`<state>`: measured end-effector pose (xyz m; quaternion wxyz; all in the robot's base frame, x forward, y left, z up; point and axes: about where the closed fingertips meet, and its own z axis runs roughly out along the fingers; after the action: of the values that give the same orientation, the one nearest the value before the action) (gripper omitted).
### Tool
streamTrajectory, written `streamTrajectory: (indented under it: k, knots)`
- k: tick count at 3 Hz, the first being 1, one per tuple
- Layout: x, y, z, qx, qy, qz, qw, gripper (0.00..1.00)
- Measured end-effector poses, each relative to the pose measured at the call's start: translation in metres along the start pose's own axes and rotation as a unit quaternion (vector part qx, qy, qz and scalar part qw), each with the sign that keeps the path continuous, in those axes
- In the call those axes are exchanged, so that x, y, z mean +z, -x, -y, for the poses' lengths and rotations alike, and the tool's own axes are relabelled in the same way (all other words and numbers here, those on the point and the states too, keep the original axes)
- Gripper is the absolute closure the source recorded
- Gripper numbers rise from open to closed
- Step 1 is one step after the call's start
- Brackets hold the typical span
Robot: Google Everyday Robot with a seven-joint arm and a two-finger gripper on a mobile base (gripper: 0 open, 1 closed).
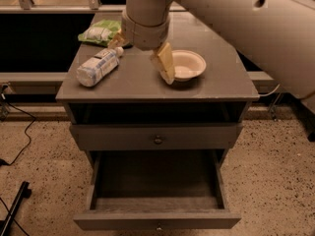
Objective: Place blue plastic bottle into middle drawer
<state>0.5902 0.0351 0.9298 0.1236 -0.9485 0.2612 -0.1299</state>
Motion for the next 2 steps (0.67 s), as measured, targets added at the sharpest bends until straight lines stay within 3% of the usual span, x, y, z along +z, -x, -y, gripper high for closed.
streamTrajectory:
  k: [2]
  knots:
    - [0.036,-0.005,0.057,-0.077,0.009,-0.031,0.9965,0.0]
